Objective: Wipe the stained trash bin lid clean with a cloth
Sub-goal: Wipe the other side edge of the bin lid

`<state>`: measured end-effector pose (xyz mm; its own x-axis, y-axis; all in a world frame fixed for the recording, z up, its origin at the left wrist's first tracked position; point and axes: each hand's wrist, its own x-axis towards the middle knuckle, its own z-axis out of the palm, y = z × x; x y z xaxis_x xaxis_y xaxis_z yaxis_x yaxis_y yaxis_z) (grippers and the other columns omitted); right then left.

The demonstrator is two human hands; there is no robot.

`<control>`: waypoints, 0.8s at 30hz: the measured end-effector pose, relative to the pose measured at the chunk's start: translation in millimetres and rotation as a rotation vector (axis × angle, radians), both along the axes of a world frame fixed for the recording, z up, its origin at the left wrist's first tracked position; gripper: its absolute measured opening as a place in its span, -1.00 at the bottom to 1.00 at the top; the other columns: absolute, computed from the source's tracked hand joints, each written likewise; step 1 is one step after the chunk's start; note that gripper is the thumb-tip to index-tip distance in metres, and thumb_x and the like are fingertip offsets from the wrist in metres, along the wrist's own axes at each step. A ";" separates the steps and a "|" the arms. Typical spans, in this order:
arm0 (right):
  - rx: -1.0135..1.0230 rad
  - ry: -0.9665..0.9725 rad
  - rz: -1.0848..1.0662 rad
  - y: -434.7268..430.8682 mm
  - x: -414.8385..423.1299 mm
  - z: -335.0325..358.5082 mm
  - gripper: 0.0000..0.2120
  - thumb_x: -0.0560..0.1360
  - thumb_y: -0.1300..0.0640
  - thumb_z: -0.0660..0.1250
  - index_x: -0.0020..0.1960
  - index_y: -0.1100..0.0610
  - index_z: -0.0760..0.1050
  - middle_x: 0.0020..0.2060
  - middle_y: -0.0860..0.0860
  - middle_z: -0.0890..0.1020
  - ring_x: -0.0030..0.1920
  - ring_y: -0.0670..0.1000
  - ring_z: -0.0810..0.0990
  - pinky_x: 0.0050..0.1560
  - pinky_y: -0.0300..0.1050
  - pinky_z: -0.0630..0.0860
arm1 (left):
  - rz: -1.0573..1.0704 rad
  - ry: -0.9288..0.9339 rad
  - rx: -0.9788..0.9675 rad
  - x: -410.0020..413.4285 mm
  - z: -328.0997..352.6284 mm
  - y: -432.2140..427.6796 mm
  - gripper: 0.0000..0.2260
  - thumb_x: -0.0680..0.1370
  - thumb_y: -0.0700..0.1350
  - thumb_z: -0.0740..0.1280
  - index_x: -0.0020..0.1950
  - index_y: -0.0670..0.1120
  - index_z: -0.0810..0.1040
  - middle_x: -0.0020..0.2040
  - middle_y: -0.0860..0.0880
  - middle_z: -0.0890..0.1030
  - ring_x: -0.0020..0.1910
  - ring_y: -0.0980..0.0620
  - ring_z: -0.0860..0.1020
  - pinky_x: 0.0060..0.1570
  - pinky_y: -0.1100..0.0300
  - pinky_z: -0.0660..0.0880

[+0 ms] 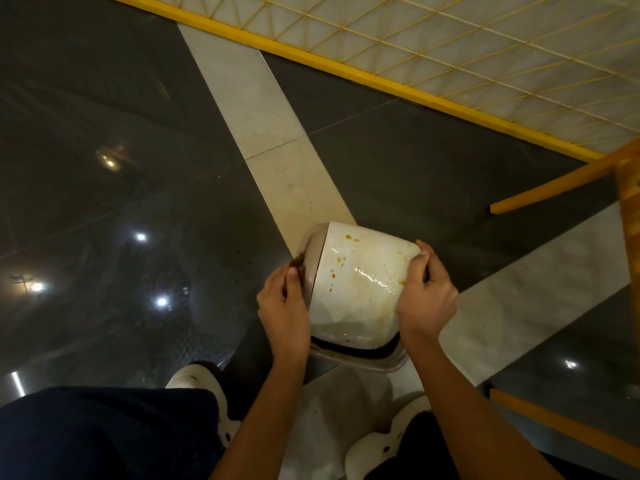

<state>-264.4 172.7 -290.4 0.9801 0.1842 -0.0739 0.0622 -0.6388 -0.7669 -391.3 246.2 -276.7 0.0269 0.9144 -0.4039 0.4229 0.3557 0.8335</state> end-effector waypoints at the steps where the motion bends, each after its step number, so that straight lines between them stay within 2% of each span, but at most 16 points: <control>1: -0.002 0.001 0.001 -0.1 -0.1 0.4 -0.59 0.52 -0.08 0.04 0.20 -0.01 0.54 0.11 0.01 0.63 0.06 0.03 0.58 0.06 -0.17 0.44 | -0.053 -0.001 0.044 6.3 4.8 7.4 -0.74 0.60 -0.07 0.18 0.22 -0.07 0.53 0.21 0.01 0.52 0.21 0.12 0.41 0.19 0.24 0.32; 4: -0.007 -0.001 -0.001 0.5 0.1 0.2 -0.59 0.52 -0.09 0.03 0.20 -0.02 0.54 0.10 0.01 0.63 0.05 0.04 0.58 0.04 -0.18 0.43 | -0.173 0.030 0.148 19.4 12.9 17.3 -0.74 0.59 -0.06 0.18 0.23 -0.05 0.53 0.21 0.08 0.50 0.22 0.21 0.32 0.15 0.34 0.25; 6: 0.006 -0.019 -0.002 1.0 -1.3 0.8 -0.58 0.51 -0.09 0.03 0.19 -0.02 0.55 0.10 0.01 0.64 0.05 0.03 0.59 0.05 -0.14 0.46 | -0.180 0.034 0.153 17.4 10.7 19.7 -0.74 0.59 -0.07 0.19 0.22 -0.07 0.54 0.20 0.04 0.53 0.22 0.15 0.38 0.13 0.33 0.27; 8: 0.011 -0.036 0.000 1.2 -1.7 0.9 -0.58 0.51 -0.08 0.04 0.19 -0.01 0.55 0.10 0.01 0.64 0.05 0.03 0.59 0.04 -0.13 0.48 | -0.172 0.019 0.049 15.2 5.9 29.9 -0.75 0.60 -0.08 0.18 0.19 -0.10 0.56 0.15 -0.02 0.58 0.13 0.09 0.48 0.09 0.29 0.35; 11: 0.006 -0.028 -0.002 0.1 -0.9 0.2 -0.59 0.51 -0.08 0.04 0.18 -0.01 0.55 0.11 -0.01 0.63 0.05 0.02 0.59 0.03 -0.18 0.44 | -0.181 0.009 -0.118 14.5 3.4 45.2 -0.75 0.60 -0.07 0.18 0.16 -0.08 0.59 0.09 -0.02 0.61 0.03 0.11 0.51 0.04 0.26 0.38; 16: 0.020 -0.035 0.001 0.2 -1.5 -0.9 -0.57 0.51 -0.11 0.03 0.19 -0.01 0.55 0.11 0.00 0.63 0.06 0.02 0.59 0.06 -0.11 0.50 | -0.157 -0.001 0.048 8.1 11.6 22.8 -0.75 0.59 -0.08 0.20 0.22 -0.08 0.54 0.04 0.11 0.52 0.07 0.18 0.44 0.09 0.31 0.33; 19: 0.010 -0.040 0.006 1.0 -0.9 -0.8 -0.59 0.53 -0.07 0.04 0.19 0.01 0.55 0.13 0.00 0.63 0.09 0.02 0.59 0.09 -0.10 0.49 | -0.191 -0.038 -0.038 15.3 6.1 40.1 -0.75 0.59 -0.06 0.20 0.20 -0.07 0.56 0.01 0.11 0.54 0.03 0.18 0.46 0.05 0.31 0.34; 24: -0.004 -0.051 0.014 1.7 -1.7 -0.6 -0.58 0.53 -0.07 0.03 0.19 0.01 0.55 0.13 0.01 0.63 0.08 0.04 0.59 0.09 -0.11 0.48 | -0.314 -0.038 -0.105 34.3 -9.1 71.2 -0.75 0.58 -0.01 0.22 0.15 -0.04 0.60 0.10 0.00 0.62 0.08 0.13 0.51 0.12 0.25 0.40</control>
